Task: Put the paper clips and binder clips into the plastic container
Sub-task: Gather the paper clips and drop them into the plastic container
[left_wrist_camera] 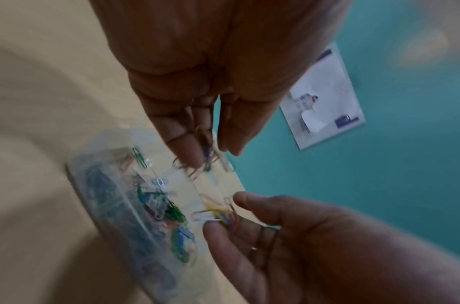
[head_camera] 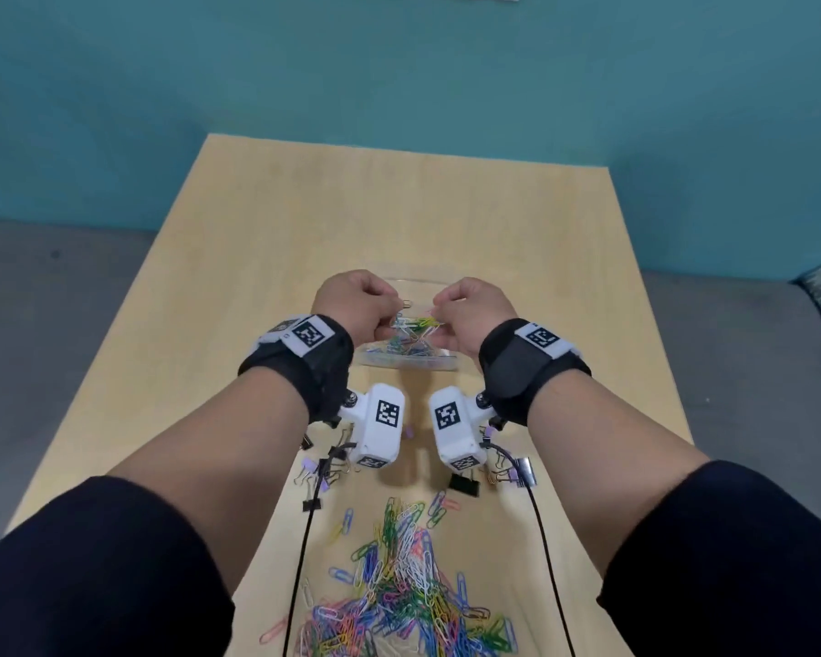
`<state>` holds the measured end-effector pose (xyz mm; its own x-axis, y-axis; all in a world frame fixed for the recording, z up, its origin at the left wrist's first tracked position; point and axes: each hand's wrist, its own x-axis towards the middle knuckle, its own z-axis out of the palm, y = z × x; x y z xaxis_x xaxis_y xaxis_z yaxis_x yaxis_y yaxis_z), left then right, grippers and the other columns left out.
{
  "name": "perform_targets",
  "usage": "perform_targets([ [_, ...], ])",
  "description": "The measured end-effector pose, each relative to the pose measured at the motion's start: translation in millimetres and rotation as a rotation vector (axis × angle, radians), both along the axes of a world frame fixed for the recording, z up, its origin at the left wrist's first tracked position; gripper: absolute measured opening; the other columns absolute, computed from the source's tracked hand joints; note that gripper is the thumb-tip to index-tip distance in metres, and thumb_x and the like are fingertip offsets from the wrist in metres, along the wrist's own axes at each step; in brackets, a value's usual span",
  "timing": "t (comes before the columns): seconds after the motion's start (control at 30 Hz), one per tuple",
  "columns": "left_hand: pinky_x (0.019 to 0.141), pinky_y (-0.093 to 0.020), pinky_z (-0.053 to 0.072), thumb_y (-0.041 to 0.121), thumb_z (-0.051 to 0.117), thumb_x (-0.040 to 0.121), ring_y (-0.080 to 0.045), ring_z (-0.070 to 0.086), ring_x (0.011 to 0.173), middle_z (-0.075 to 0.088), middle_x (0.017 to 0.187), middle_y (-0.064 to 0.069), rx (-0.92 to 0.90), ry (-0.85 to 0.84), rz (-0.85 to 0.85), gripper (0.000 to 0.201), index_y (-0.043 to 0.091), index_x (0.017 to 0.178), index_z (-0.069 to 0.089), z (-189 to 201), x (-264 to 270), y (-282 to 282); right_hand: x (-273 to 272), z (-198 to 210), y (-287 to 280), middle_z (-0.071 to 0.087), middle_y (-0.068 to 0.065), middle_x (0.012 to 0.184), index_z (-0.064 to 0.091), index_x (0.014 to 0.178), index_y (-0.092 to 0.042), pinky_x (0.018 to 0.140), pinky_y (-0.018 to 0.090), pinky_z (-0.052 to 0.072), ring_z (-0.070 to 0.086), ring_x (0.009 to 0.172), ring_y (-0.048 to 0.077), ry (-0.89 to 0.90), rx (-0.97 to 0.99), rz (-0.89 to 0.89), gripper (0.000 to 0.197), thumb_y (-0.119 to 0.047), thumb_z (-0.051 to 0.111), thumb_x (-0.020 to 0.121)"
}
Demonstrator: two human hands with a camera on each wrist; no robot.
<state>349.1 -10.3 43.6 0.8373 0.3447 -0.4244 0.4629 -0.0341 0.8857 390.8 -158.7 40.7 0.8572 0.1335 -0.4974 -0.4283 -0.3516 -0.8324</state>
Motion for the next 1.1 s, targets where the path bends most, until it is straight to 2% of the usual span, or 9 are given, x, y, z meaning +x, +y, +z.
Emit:
perform_targets([
  [0.1, 0.077, -0.040, 0.057, 0.013, 0.068, 0.082, -0.021, 0.063, 0.074, 0.065, 0.094, -0.003, 0.285, 0.016, -0.161, 0.011, 0.019, 0.092, 0.067, -4, -10, 4, -10, 2, -11, 0.061, 0.009, 0.089, 0.062, 0.097, -0.018, 0.076, 0.050, 0.058, 0.065, 0.079, 0.031, -0.062, -0.155, 0.132, 0.016, -0.013, 0.061, 0.082],
  [0.23, 0.079, -0.028, 0.047, 0.023, 0.063, 0.085, -0.012, 0.061, 0.084, 0.065, 0.097, 0.007, 0.542, -0.059, -0.334, 0.021, 0.024, 0.105, 0.066, 5, -79, 8, -69, 3, -53, 0.064, -0.002, 0.097, 0.062, 0.101, -0.022, 0.081, 0.039, 0.053, 0.062, 0.087, 0.020, -0.223, -0.213, 0.278, 0.016, -0.020, 0.058, 0.086],
  [0.3, 0.071, -0.027, 0.047, 0.024, 0.064, 0.086, -0.005, 0.061, 0.075, 0.065, 0.084, 0.011, 0.461, -0.038, -0.395, 0.009, 0.026, 0.094, 0.067, 6, -134, 7, -117, -1, -81, 0.064, -0.007, 0.090, 0.062, 0.094, -0.023, 0.075, 0.031, 0.050, 0.059, 0.079, 0.013, -0.201, -0.276, 0.440, 0.008, -0.022, 0.057, 0.087],
  [0.4, 0.065, -0.021, 0.046, 0.023, 0.062, 0.085, 0.000, 0.057, 0.064, 0.064, 0.071, 0.012, 0.280, 0.168, -0.652, 0.008, 0.023, 0.078, 0.065, -6, -220, 6, -192, -12, -118, 0.060, -0.006, 0.081, 0.056, 0.083, -0.022, 0.074, 0.037, 0.048, 0.055, 0.076, 0.014, -0.107, -0.366, 0.789, 0.008, -0.028, 0.053, 0.087],
  [0.57, 0.074, -0.024, 0.043, 0.028, 0.060, 0.081, 0.004, 0.054, 0.067, 0.062, 0.072, 0.016, 0.091, 0.354, -0.966, 0.006, 0.027, 0.075, 0.062, -34, -298, -12, -268, -32, -131, 0.053, -0.013, 0.081, 0.055, 0.085, -0.021, 0.073, 0.027, 0.042, 0.052, 0.078, 0.008, -0.035, -0.364, 1.118, 0.015, -0.035, 0.049, 0.081],
  [0.73, 0.075, -0.029, 0.047, 0.029, 0.057, 0.083, -0.001, 0.054, 0.070, 0.061, 0.074, 0.010, 0.258, 0.119, -0.697, 0.006, 0.026, 0.082, 0.062, -56, -303, -38, -285, -46, -93, 0.056, 0.001, 0.096, 0.056, 0.092, -0.020, 0.080, 0.029, 0.037, 0.048, 0.093, 0.017, -0.257, -0.391, 0.990, 0.010, -0.024, 0.048, 0.087],
  [0.87, 0.080, -0.029, 0.046, 0.031, 0.054, 0.085, -0.009, 0.053, 0.087, 0.060, 0.094, 0.010, 0.630, -0.121, -0.536, 0.016, 0.026, 0.095, 0.066, -52, -293, -34, -274, -38, -82, 0.052, -0.001, 0.103, 0.055, 0.100, -0.020, 0.087, 0.036, 0.042, 0.044, 0.100, 0.020, -0.495, -0.495, 0.824, 0.016, -0.027, 0.043, 0.092],
  [1.0, 0.107, -0.039, 0.032, 0.023, 0.056, 0.091, -0.034, 0.036, 0.131, 0.041, 0.143, -0.014, 0.873, -0.182, -0.649, 0.048, 0.011, 0.136, 0.044, -63, -270, -33, -246, -49, -67, 0.034, 0.008, 0.146, 0.037, 0.138, -0.015, 0.111, 0.039, 0.030, 0.024, 0.137, 0.025, -0.562, -0.606, 0.792, 0.045, -0.033, 0.042, 0.097],
  [1.1, 0.116, -0.041, 0.020, 0.029, 0.041, 0.096, -0.032, 0.018, 0.142, 0.023, 0.154, -0.015, 0.970, -0.136, -0.831, 0.056, 0.008, 0.146, 0.025, -80, -254, -39, -232, -64, -54, 0.022, 0.015, 0.153, 0.024, 0.146, -0.010, 0.115, 0.044, 0.023, 0.014, 0.143, 0.031, -0.555, -0.727, 0.891, 0.056, -0.036, 0.037, 0.098],
])
